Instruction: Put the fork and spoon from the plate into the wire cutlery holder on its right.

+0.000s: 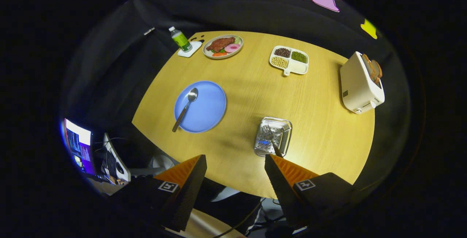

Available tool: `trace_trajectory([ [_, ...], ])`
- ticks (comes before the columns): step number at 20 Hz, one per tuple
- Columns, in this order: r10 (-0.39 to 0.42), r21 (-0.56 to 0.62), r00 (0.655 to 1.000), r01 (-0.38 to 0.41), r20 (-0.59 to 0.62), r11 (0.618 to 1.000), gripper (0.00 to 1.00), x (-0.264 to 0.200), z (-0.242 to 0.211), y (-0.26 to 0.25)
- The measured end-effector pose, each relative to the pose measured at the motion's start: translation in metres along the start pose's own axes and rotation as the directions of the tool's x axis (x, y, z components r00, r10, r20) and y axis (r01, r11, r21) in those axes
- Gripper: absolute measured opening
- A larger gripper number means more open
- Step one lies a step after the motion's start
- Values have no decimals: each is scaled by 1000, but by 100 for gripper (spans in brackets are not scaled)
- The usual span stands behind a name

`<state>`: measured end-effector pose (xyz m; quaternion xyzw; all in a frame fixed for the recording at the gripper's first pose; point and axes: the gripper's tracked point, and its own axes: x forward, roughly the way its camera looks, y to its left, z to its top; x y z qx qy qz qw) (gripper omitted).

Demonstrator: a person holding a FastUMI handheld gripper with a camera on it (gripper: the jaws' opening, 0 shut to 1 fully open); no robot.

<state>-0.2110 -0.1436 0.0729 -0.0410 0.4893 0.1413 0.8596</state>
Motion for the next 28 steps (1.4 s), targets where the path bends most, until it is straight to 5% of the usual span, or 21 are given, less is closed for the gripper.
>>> trace_trajectory([
  [8,94,56,995,-97,43,994,99,56,21,85],
  [28,50,165,985,-23,-163,986,99,238,29,155],
])
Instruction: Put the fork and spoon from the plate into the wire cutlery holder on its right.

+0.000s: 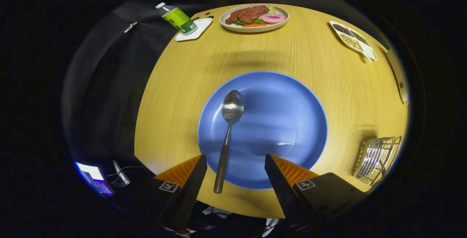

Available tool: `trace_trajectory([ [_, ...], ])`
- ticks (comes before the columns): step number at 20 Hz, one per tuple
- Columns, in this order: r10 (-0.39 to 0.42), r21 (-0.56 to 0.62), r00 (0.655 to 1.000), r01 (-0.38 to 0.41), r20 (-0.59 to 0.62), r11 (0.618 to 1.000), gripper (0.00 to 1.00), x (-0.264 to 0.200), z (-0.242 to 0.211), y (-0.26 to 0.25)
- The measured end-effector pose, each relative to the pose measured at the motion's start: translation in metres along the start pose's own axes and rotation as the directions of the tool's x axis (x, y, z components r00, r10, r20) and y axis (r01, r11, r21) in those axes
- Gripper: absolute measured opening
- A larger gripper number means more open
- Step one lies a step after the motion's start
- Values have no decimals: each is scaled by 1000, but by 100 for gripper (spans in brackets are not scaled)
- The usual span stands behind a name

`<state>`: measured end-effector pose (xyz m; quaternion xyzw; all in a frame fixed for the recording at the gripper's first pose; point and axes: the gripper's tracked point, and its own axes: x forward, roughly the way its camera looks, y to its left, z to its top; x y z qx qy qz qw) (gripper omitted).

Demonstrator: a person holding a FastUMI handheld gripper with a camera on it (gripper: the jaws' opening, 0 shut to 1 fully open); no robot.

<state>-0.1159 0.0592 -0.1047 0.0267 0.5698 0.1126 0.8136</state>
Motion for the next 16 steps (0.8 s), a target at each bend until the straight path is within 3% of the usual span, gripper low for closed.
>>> trace_trajectory([
  [3,0,21,1000,1,-27,1000,98,14,-5,3],
  [8,3,67,998,1,-57,998,76,27,-11,5],
  [9,13,70,998,-9,-67,997,77,28,-12,8],
  [11,11,75,997,-5,-75,997,63,31,-16,8],
  [12,13,79,996,-7,-83,997,50,33,-16,10],
  [13,17,88,996,-9,-93,996,44,33,-19,11],
  [14,31,99,996,-23,-83,995,32,33,-17,12],
  [16,82,86,993,-74,-87,994,32,33,-18,19],
])
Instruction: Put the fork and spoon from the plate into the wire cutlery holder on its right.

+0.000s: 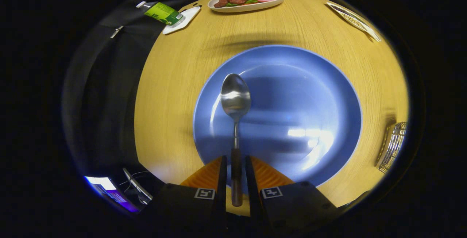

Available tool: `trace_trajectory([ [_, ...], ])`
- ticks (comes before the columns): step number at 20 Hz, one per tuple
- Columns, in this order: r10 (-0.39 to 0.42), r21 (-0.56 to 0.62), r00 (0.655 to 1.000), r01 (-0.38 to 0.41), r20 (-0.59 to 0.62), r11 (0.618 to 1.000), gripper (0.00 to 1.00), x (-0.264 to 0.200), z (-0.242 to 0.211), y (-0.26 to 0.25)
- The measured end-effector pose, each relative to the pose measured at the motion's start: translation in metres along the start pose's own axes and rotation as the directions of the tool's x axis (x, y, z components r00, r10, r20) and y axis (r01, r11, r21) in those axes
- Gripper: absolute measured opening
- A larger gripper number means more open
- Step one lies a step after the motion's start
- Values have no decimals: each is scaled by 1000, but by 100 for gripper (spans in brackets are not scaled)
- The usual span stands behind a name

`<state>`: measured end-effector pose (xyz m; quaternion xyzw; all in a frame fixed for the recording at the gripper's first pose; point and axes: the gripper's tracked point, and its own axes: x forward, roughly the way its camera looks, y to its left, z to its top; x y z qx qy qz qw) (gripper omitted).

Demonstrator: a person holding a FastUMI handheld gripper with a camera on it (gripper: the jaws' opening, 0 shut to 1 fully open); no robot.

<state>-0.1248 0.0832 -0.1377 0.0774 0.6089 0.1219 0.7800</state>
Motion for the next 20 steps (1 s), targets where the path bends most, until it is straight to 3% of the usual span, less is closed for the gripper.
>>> trace_trajectory([
  [2,-13,1,1000,13,6,1000,31,4,-4,-8],
  [4,5,14,1000,-5,-1,1000,14,1,-3,-5],
  [10,82,12,996,-83,17,997,6,-7,-2,-3],
  [20,116,-99,991,-110,58,989,6,-116,-22,-34],
])
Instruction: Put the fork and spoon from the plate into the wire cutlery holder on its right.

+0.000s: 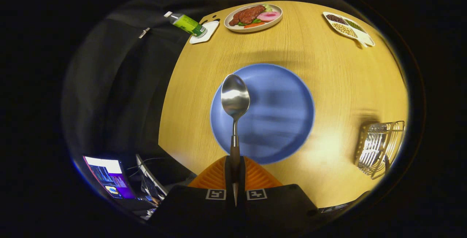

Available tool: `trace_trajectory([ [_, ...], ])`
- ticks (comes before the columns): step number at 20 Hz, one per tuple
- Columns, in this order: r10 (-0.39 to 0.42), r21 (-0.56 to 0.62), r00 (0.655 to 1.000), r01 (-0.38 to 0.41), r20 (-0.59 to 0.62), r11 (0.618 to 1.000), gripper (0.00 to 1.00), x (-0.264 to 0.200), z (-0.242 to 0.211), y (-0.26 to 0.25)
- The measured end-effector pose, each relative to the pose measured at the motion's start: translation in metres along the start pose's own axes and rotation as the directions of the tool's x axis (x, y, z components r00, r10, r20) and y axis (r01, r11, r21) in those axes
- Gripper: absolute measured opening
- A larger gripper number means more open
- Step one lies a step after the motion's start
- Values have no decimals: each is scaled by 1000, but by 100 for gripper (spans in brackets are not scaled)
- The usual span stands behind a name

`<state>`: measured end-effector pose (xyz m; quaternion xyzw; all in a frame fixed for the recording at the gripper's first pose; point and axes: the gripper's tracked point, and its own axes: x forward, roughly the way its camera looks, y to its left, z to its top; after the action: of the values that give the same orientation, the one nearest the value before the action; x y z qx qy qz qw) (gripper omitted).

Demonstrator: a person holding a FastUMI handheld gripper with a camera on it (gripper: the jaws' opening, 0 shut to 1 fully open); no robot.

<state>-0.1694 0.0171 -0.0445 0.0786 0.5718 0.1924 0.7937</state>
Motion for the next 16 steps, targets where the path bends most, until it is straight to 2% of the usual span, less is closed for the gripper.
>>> trace_trajectory([
  [4,-54,-67,998,53,-13,996,6,-59,-15,-33],
  [10,-142,-86,985,134,-97,987,6,-138,-36,-91],
  [16,-252,-140,939,224,-233,964,6,-185,-40,-151],
])
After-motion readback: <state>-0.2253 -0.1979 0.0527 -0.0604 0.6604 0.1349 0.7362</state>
